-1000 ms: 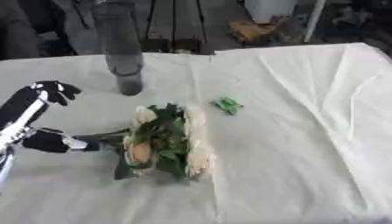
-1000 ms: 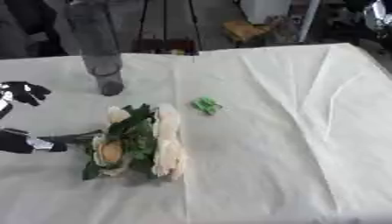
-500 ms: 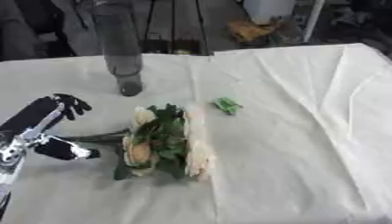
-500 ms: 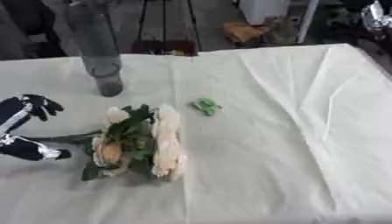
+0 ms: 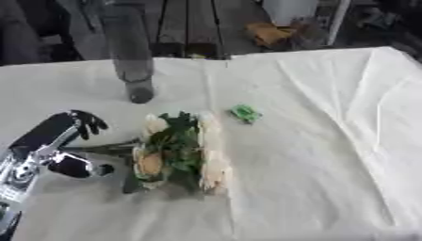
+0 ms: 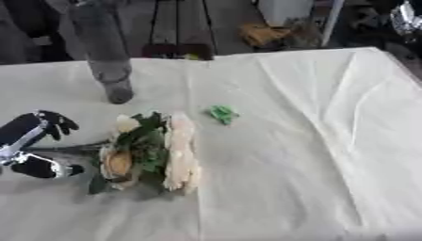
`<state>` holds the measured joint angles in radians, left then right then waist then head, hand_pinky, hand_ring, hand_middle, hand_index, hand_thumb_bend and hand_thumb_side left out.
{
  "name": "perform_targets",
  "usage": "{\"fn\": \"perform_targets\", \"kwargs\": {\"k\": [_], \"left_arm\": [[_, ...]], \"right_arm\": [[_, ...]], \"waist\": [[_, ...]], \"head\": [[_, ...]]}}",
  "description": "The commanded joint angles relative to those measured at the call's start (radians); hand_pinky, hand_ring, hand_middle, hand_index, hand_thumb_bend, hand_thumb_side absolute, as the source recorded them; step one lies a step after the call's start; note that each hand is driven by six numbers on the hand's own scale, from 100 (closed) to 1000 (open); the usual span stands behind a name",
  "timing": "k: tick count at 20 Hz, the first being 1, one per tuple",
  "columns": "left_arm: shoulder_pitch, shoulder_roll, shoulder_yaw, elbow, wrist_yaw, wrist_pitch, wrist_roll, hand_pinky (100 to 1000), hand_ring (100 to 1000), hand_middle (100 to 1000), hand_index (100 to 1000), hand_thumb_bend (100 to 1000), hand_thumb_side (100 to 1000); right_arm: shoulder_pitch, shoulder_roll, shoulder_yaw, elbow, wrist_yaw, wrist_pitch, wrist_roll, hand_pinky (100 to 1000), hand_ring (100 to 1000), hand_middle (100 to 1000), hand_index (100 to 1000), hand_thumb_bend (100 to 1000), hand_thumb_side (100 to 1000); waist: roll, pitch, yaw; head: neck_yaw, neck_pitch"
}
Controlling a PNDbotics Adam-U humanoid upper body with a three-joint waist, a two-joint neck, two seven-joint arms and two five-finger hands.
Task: Arrange flowers into the vase.
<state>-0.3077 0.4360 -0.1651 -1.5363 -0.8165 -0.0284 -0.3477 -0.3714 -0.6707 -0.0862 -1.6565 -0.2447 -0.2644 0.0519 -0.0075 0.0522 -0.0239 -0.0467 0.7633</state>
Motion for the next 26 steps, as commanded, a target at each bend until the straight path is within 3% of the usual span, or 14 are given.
{"fn": "perform_targets", "kwargs": {"k": [1, 12, 26], "left_arm": [[-0.014, 0.001, 0.001, 0.016, -0.006, 0.0, 0.009, 678, 549, 565, 740, 688, 196], [-0.033, -0.032, 0.01, 0.102, -0.01, 0.001, 0.116, 682, 557, 571, 744, 684, 182], [-0.042, -0.045, -0.007, 0.131, -0.023, -0.008, 0.084, 625, 491, 522, 715, 648, 176]], "right_arm": [[-0.017, -0.016, -0.009, -0.009, -0.008, -0.002, 0.001, 794, 840, 881, 952, 198, 479], [-0.018, -0.014, -0.011, -0.009, -0.008, -0.004, 0.002, 795, 841, 881, 953, 199, 480], [-0.02, -0.013, -0.011, -0.009, -0.009, -0.004, 0.002, 795, 841, 881, 953, 193, 481]], "waist": [[-0.002, -0.007, -0.001], [-0.005, -0.007, -0.004], [-0.005, -0.006, -0.006]], "head": [[0.003, -0.002], [0.006, -0.005], [0.01, -0.006]]}}
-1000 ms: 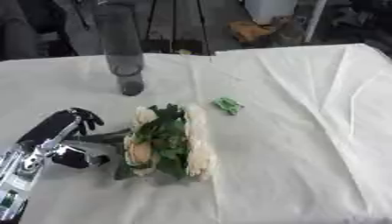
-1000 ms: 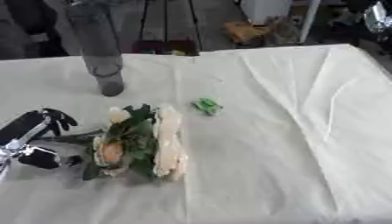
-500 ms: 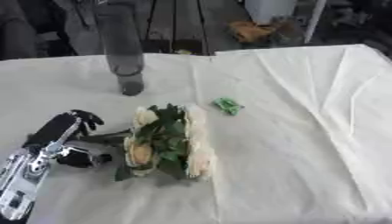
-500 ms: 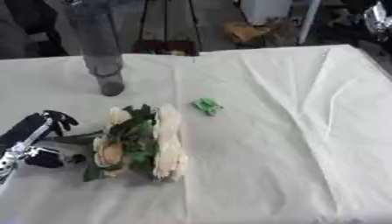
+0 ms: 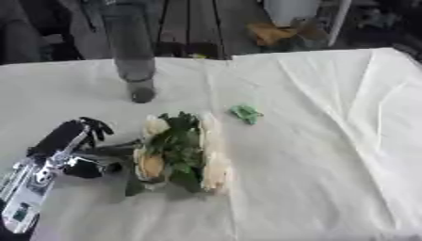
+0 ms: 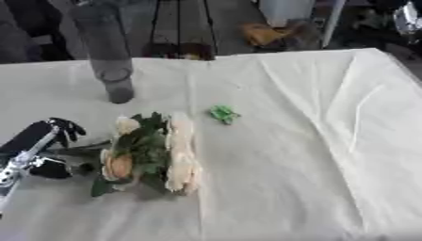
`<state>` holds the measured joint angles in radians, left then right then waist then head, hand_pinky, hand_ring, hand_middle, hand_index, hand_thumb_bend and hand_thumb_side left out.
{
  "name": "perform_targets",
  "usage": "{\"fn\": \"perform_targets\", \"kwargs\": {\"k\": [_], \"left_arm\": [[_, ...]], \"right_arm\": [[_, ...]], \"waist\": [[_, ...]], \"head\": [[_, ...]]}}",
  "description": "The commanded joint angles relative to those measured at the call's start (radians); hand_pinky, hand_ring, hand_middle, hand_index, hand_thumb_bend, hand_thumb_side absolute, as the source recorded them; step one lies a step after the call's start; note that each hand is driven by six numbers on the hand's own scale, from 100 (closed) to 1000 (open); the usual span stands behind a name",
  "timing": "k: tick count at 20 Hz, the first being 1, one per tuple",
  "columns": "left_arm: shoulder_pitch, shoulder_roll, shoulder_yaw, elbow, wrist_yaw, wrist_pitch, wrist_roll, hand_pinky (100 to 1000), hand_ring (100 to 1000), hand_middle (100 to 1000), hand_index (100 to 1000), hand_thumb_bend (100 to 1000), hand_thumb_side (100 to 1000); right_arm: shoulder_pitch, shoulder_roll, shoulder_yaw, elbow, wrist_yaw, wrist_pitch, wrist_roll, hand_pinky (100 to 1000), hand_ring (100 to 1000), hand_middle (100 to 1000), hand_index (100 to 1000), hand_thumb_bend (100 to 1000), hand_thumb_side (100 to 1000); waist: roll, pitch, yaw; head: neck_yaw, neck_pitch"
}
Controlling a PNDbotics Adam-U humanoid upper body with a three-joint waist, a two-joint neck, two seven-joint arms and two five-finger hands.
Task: Arrange flowers into the vase.
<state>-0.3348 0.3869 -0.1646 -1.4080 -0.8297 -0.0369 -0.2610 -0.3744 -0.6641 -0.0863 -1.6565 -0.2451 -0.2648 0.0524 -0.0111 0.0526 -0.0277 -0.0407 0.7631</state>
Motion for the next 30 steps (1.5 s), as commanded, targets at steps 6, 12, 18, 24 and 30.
{"fn": "perform_targets", "kwargs": {"k": [6, 12, 18, 24, 30], "left_arm": [[-0.021, -0.005, -0.018, 0.023, -0.019, -0.002, -0.009, 592, 475, 513, 705, 655, 186], [-0.024, -0.009, -0.025, 0.035, -0.023, 0.0, -0.033, 529, 415, 470, 674, 697, 236], [-0.026, -0.019, -0.031, 0.052, -0.028, 0.014, -0.026, 467, 308, 388, 589, 720, 296], [-0.025, -0.031, -0.034, 0.067, -0.027, 0.04, 0.028, 303, 100, 227, 429, 714, 339], [-0.023, -0.041, -0.035, 0.076, 0.008, 0.071, 0.085, 152, 100, 158, 396, 701, 435]], "right_arm": [[-0.019, -0.018, -0.01, -0.009, -0.008, -0.003, 0.001, 795, 842, 881, 954, 186, 482], [-0.02, -0.018, -0.011, -0.009, -0.008, -0.003, 0.0, 795, 841, 881, 954, 189, 482], [-0.021, -0.016, -0.011, -0.008, -0.008, -0.003, 0.0, 795, 841, 880, 954, 187, 483], [-0.021, -0.016, -0.012, -0.008, -0.008, -0.004, -0.001, 795, 841, 881, 954, 187, 484], [-0.022, -0.014, -0.012, -0.007, -0.008, -0.004, -0.001, 795, 841, 880, 954, 187, 484]], "waist": [[-0.002, -0.005, -0.006], [-0.002, -0.004, -0.009], [-0.002, -0.003, -0.012], [-0.002, -0.002, -0.012], [-0.002, -0.002, -0.008]], "head": [[0.004, -0.007], [0.003, -0.008], [0.002, -0.008], [0.002, -0.008], [-0.002, -0.007]]}}
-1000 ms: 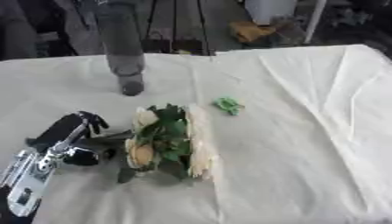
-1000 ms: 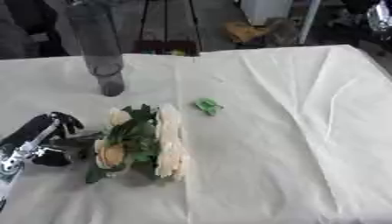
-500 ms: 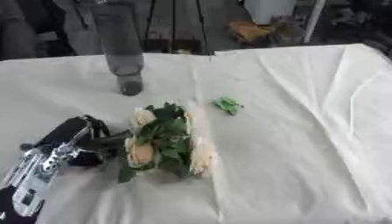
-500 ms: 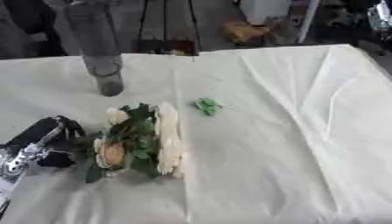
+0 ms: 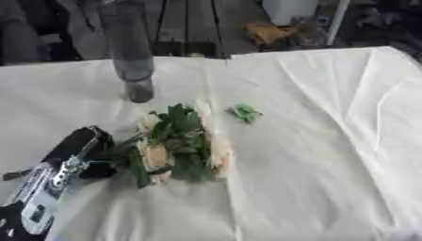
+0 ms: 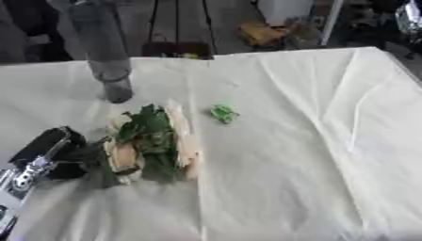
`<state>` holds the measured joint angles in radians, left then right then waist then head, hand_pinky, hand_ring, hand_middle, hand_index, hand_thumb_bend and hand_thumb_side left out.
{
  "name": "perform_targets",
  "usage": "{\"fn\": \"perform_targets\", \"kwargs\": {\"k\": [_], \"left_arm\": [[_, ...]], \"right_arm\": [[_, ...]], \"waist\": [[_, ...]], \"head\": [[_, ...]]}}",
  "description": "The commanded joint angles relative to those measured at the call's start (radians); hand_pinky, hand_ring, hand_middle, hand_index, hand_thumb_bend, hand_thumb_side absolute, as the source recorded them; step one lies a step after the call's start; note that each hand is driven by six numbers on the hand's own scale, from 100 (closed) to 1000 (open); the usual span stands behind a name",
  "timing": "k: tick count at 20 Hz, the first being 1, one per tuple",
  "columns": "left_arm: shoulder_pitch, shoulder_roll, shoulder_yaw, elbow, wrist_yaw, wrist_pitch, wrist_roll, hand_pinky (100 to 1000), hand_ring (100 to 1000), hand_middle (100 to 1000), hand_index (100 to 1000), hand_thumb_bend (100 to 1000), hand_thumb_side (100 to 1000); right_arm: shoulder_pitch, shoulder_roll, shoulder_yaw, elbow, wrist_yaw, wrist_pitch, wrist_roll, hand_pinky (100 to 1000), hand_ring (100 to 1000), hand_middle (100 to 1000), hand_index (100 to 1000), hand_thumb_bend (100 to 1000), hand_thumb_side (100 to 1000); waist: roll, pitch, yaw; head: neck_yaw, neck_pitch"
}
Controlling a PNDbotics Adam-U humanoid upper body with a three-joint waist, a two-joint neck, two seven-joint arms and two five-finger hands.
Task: Arrange flowers into the vase.
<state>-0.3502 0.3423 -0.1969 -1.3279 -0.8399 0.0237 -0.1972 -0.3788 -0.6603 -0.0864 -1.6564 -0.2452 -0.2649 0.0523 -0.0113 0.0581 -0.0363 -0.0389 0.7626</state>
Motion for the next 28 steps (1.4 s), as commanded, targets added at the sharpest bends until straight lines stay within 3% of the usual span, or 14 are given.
{"fn": "perform_targets", "kwargs": {"k": [1, 6, 9, 10, 12, 13, 14, 15, 21, 28], "left_arm": [[-0.008, 0.002, -0.003, -0.002, 0.027, 0.013, 0.028, 100, 100, 124, 376, 683, 475], [-0.011, -0.003, -0.001, 0.004, 0.079, 0.021, 0.056, 100, 100, 100, 338, 629, 554], [-0.015, -0.005, 0.003, -0.005, 0.116, 0.019, 0.095, 100, 100, 100, 286, 593, 680], [-0.016, -0.004, 0.005, -0.012, 0.123, 0.019, 0.113, 100, 100, 100, 276, 606, 683], [-0.021, -0.001, 0.006, -0.024, 0.124, 0.017, 0.139, 100, 100, 100, 234, 735, 664], [-0.023, 0.001, 0.007, -0.029, 0.122, 0.017, 0.145, 100, 100, 100, 208, 867, 549], [-0.027, 0.002, 0.009, -0.035, 0.118, 0.017, 0.145, 100, 100, 100, 200, 897, 522], [-0.031, 0.004, 0.011, -0.039, 0.114, 0.02, 0.14, 100, 100, 100, 178, 903, 434], [-0.076, 0.026, 0.025, -0.088, 0.076, 0.038, 0.117, 100, 100, 100, 150, 810, 421], [-0.152, 0.072, 0.025, -0.146, 0.108, 0.053, 0.067, 100, 100, 100, 148, 789, 413]], "right_arm": [[-0.017, -0.017, -0.011, -0.007, -0.008, -0.004, -0.001, 795, 841, 880, 954, 186, 485], [-0.018, -0.017, -0.012, -0.006, -0.009, -0.004, -0.002, 794, 840, 879, 954, 187, 484], [-0.017, -0.017, -0.013, -0.006, -0.009, -0.004, -0.003, 794, 840, 878, 954, 187, 485], [-0.017, -0.016, -0.013, -0.006, -0.009, -0.004, -0.003, 794, 839, 878, 954, 187, 485], [-0.017, -0.016, -0.013, -0.005, -0.01, -0.004, -0.004, 794, 839, 877, 954, 186, 485], [-0.017, -0.016, -0.013, -0.005, -0.01, -0.004, -0.005, 794, 839, 877, 954, 186, 485], [-0.017, -0.015, -0.013, -0.005, -0.01, -0.004, -0.005, 794, 839, 877, 954, 186, 486], [-0.016, -0.015, -0.013, -0.005, -0.01, -0.004, -0.005, 794, 839, 877, 954, 185, 486], [-0.012, -0.017, -0.014, -0.004, -0.009, -0.004, -0.006, 793, 839, 877, 954, 183, 487], [-0.009, -0.018, -0.012, -0.003, -0.009, -0.004, -0.005, 793, 839, 878, 953, 184, 486]], "waist": [[-0.002, -0.007, 0.0], [-0.004, -0.005, -0.001], [-0.005, -0.005, -0.001], [-0.005, -0.005, -0.001], [-0.004, -0.006, 0.0], [-0.004, -0.007, 0.0], [-0.003, -0.007, 0.0], [-0.003, -0.008, 0.0], [-0.001, -0.016, 0.001], [0.003, -0.027, -0.005]], "head": [[-0.003, -0.007], [-0.003, -0.007], [-0.002, -0.007], [-0.002, -0.007], [-0.001, -0.007], [-0.002, -0.007], [-0.002, -0.007], [-0.003, -0.006], [-0.003, -0.002], [-0.002, -0.002]]}}
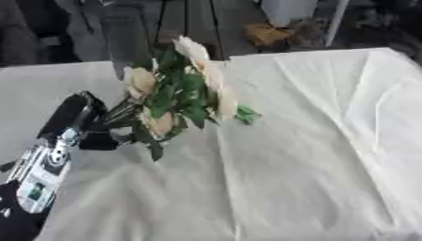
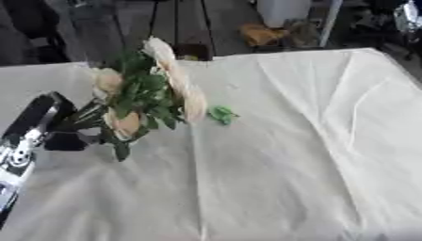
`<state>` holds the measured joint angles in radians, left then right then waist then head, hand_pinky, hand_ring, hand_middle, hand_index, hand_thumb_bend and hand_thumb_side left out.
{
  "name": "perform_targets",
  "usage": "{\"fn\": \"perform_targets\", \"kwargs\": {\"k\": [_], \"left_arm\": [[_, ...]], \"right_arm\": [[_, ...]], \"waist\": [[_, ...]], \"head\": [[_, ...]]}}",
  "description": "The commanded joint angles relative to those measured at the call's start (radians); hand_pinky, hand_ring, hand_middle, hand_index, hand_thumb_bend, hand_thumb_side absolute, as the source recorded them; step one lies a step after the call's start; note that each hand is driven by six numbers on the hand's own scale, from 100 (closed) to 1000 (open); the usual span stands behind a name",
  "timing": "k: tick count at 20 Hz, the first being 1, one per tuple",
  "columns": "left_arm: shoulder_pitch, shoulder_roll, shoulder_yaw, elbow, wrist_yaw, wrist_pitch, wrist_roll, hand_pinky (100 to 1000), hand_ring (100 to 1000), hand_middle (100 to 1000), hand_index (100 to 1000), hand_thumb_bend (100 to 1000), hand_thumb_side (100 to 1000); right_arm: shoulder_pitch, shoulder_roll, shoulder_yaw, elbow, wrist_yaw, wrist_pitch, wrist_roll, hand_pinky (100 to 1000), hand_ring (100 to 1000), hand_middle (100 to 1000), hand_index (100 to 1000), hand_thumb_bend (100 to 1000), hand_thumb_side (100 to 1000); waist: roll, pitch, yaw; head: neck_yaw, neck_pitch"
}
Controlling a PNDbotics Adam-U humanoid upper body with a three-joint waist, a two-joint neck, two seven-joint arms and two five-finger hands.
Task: Arrange flowers into the vase.
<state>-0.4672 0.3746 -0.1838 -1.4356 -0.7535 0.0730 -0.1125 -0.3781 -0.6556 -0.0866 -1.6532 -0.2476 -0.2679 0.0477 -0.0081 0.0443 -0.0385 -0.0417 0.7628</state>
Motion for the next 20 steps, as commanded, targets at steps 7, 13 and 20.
{"fn": "perform_targets", "kwargs": {"k": [7, 13, 20], "left_arm": [[-0.088, 0.073, 0.014, -0.089, 0.115, 0.018, -0.028, 100, 100, 100, 149, 770, 410], [-0.158, 0.095, 0.039, -0.119, 0.117, 0.03, 0.009, 100, 100, 100, 150, 766, 390], [-0.263, 0.097, 0.076, -0.103, 0.16, 0.039, 0.073, 100, 100, 100, 150, 739, 392]], "right_arm": [[-0.01, -0.023, -0.009, -0.005, -0.006, -0.001, 0.001, 793, 839, 877, 953, 185, 486], [-0.011, -0.023, -0.006, -0.004, -0.007, 0.0, 0.004, 793, 839, 877, 953, 185, 485], [-0.014, -0.021, 0.001, -0.001, -0.009, 0.001, 0.011, 793, 839, 878, 953, 184, 486]], "waist": [[-0.001, -0.019, -0.012], [-0.003, -0.025, -0.023], [-0.003, -0.029, -0.04]], "head": [[0.0, -0.005], [0.002, -0.008], [0.01, -0.017]]}}
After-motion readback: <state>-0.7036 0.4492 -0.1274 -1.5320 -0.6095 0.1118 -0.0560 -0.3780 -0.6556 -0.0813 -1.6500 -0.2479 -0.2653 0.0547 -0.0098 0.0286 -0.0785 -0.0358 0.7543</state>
